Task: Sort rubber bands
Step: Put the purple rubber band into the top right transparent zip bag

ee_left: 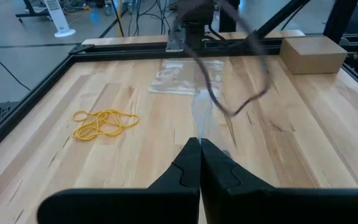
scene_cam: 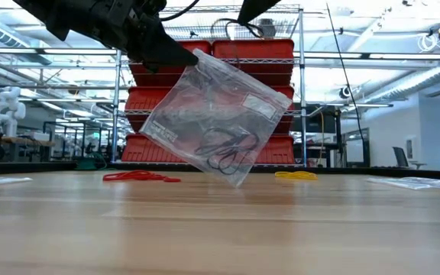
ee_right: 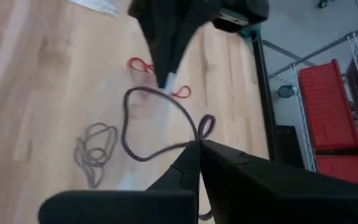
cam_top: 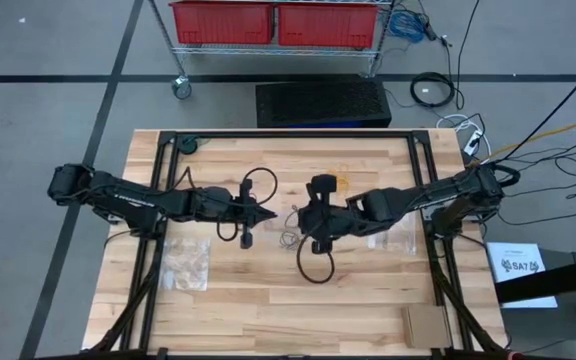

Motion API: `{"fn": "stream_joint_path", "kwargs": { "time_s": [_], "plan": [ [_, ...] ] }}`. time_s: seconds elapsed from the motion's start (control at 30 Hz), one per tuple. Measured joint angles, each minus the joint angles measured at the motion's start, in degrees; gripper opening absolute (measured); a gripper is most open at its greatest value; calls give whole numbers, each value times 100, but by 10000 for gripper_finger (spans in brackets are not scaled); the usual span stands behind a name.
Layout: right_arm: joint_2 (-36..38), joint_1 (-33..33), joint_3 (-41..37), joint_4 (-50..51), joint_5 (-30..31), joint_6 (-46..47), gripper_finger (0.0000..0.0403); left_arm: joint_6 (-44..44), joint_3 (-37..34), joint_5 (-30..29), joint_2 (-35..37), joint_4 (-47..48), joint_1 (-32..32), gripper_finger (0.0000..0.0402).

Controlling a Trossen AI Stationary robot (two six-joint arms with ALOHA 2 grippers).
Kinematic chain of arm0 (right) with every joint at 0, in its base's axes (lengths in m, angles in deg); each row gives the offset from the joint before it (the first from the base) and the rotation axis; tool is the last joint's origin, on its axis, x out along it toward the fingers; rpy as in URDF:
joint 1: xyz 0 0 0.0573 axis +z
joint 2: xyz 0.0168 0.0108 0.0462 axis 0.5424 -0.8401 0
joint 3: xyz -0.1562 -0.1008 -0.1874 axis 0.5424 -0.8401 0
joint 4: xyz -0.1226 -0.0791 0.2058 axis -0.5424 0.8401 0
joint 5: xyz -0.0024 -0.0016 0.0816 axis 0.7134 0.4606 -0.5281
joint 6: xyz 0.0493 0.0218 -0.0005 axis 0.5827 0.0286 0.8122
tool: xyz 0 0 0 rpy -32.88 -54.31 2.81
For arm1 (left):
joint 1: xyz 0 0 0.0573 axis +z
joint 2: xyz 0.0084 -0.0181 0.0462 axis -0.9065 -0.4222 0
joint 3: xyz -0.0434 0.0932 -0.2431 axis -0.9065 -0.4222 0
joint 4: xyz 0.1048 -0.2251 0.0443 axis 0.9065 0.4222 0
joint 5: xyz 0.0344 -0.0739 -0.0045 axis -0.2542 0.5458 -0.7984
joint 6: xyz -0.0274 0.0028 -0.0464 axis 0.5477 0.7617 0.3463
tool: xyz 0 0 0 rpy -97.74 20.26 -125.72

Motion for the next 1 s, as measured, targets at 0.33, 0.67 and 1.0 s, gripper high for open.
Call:
{"fn": "stream_joint_path", "kwargs": {
  "time_s": [0.33, 0.67, 1.0],
  "plan": [
    [0, -149, 0, 198, 264, -4, 0, 2, -2, 0, 0, 2, 0, 0],
    [0, -35, 0, 266, 95, 502, 0, 2, 0, 0, 0, -2, 0, 0],
    [-38, 119, 0, 350, -203, 1210, 0, 2, 0, 0, -1, -12, 0, 0]
  ]
}}
